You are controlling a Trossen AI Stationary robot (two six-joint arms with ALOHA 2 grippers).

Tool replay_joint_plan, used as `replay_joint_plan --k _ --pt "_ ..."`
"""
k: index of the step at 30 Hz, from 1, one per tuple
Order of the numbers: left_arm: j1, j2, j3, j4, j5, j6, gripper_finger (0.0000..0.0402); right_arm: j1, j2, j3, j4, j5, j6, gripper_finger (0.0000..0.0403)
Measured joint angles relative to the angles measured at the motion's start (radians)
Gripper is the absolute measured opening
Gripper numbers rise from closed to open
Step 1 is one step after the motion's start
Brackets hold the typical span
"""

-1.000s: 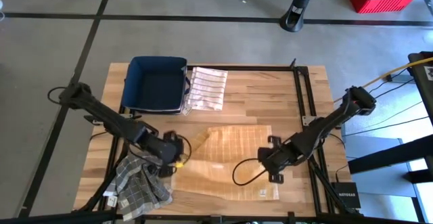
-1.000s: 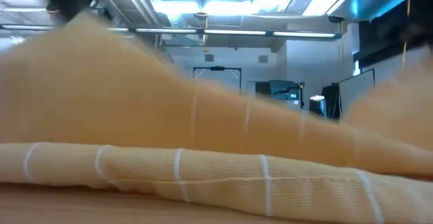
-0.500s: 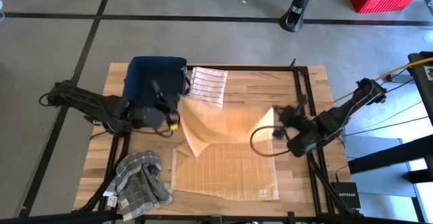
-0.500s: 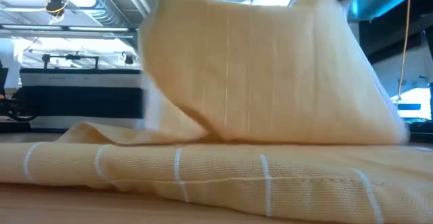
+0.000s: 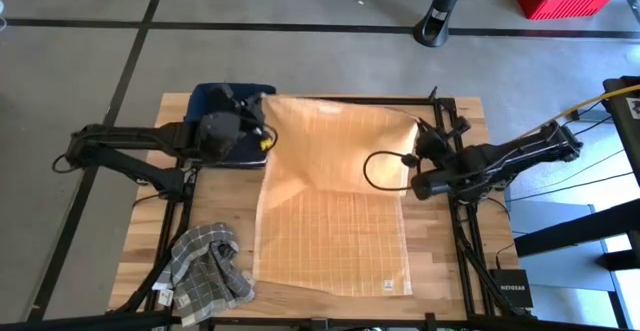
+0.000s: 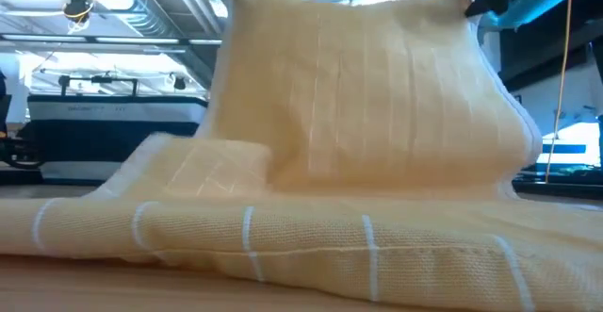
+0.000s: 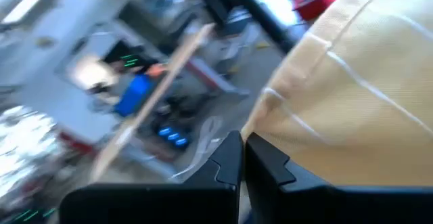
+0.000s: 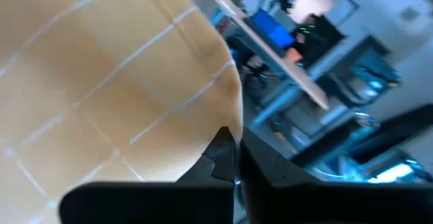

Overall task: Fold towel
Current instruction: Fold the orange towel

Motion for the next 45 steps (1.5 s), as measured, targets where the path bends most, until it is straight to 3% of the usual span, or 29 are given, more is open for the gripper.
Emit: replay_joint_plan --k 2,5,12,14,19,23,27,35,41,45 --pt "0.035 0.0 0.0 0.083 -0.031 0.068 0.0005 -0.033 0.0 -0.017 0.0 0.022 -0.005 0.0006" --pt "0.074 0.0 0.0 0.144 0.004 0.117 0.0005 -0.078 0.001 -0.035 0.005 0.012 -0.032 0.0007" --pt "0.063 0.0 0.0 -0.015 0.094 -0.036 0.0005 -0.097 0.0 -0.053 0.035 -0.13 -0.084 0.0006" --pt "0.06 0.0 0.0 -0.053 0.096 -0.051 0.0005 -0.098 0.0 -0.046 0.034 -0.116 -0.13 0.0006" --pt "0.075 0.0 0.0 -0.054 0.1 -0.05 0.0005 -0.133 -0.012 0.034 0.038 0.043 -0.26 0.0006" --pt "0.075 0.0 0.0 -0.048 0.103 -0.046 0.0005 -0.172 -0.011 0.116 0.042 0.052 -0.455 0.0006" --pt "0.074 0.0 0.0 -0.05 0.105 -0.046 0.0005 -0.216 -0.011 0.141 0.061 -0.037 -0.553 0.0006" --pt "0.075 0.0 0.0 -0.09 0.122 -0.099 0.0005 -0.331 -0.016 0.1 0.166 -0.354 -0.575 0.0007" --pt "0.099 0.001 0.0 -0.111 0.187 -0.12 0.0005 -0.476 -0.037 0.037 0.35 -0.443 -0.746 0.0005" --pt "0.123 0.002 0.0 -0.109 0.187 -0.104 0.0005 -0.576 -0.044 0.023 0.502 -0.442 -0.896 0.0005"
